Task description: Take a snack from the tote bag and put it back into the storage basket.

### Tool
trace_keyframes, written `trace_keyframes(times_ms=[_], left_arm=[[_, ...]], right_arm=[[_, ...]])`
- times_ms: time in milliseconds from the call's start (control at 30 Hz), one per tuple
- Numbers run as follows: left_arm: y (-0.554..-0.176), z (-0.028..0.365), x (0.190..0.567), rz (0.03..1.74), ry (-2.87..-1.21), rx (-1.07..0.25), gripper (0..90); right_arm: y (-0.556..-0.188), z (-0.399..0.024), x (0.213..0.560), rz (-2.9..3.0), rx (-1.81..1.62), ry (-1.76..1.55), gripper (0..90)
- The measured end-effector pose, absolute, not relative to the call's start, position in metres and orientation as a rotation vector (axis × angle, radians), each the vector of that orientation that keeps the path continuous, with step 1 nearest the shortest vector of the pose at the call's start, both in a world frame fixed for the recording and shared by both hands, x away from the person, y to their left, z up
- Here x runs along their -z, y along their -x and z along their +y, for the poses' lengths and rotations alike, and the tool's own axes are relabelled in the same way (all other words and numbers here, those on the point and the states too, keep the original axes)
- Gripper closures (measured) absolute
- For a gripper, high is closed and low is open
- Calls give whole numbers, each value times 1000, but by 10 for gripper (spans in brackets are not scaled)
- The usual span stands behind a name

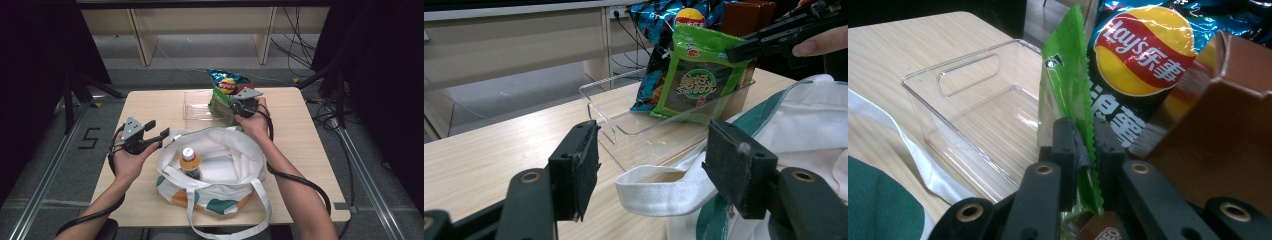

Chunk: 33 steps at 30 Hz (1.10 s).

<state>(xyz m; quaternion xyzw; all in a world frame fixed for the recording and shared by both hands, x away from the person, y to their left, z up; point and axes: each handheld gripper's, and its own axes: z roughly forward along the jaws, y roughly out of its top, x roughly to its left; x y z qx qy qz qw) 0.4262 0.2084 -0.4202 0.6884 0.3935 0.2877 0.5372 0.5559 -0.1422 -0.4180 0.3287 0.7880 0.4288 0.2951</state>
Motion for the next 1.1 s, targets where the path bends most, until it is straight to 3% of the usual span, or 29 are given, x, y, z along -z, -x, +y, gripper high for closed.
trace_keyframes(times_ms=[1100], left_arm=[[-426, 208, 420, 935, -1640, -687, 376]], right_arm=[[-550, -140, 410, 2081, -1167, -852, 677]])
